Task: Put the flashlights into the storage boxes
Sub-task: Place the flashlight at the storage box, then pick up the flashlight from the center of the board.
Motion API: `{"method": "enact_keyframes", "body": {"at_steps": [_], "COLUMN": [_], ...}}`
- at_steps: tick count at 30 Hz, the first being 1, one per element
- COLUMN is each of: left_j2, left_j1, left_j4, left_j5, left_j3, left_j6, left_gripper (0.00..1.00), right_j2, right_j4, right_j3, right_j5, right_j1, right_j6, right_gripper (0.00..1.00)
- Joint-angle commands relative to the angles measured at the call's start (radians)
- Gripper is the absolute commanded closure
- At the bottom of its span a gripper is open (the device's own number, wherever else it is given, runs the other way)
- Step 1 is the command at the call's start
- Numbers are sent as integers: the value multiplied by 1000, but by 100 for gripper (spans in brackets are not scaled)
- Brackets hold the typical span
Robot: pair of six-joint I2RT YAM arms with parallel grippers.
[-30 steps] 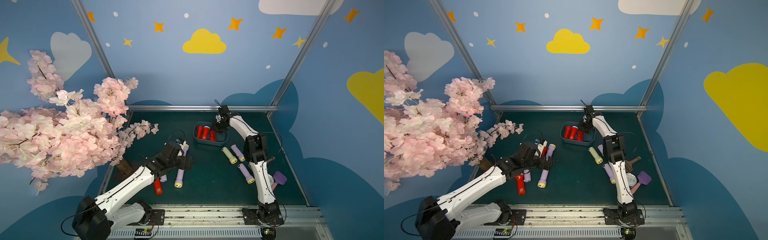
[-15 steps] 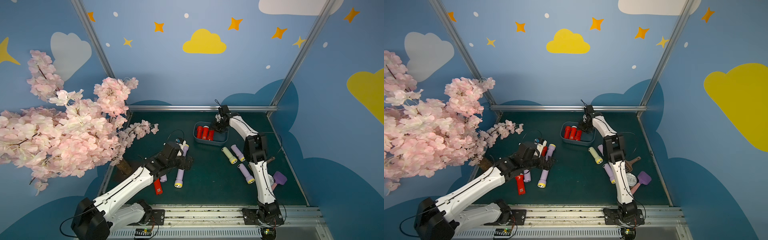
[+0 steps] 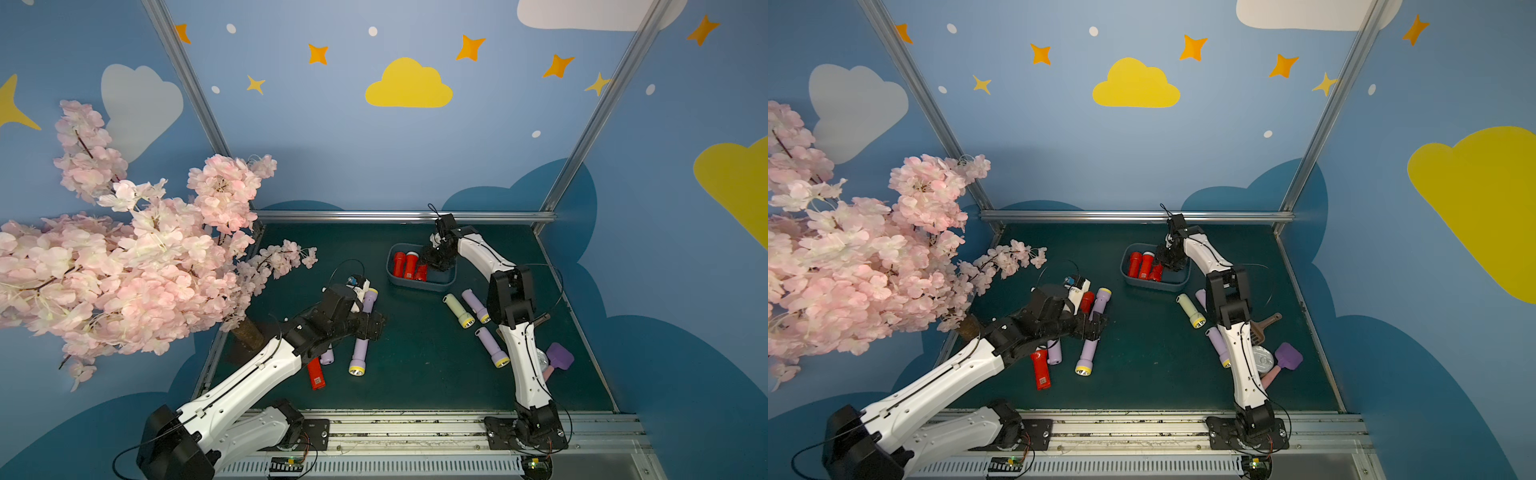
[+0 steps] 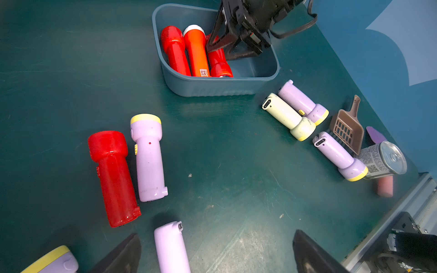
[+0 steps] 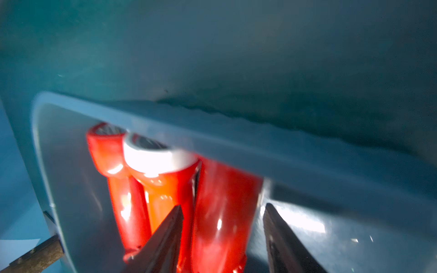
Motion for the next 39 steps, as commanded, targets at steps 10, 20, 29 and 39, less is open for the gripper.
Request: {"method": "enact_keyframes", "body": {"at_steps": [10,20,29,39], "left_j2": [-82,-148,-140,-31], "left_j1": [5,-9,-105,-225], "left_j4": [-69,-39,2,98], "left_j5": [11,61,24,-10], "left_j3": [28,-32,-48,-54], "left_j6": [-15,-83,-124,-147], "left_gripper": [1,1,1,1], "right_j2": [-260,-611,-916,-1113], "right_j4": [-50,-20,63,64], "right_j3": [-116,-488,-949,-1151], "right_j5": [64,172,203,242], "right_j1": [32,80,93,96], "right_j6": [-97,-177,-147,-131], "right_gripper": [45,46,47,47]}}
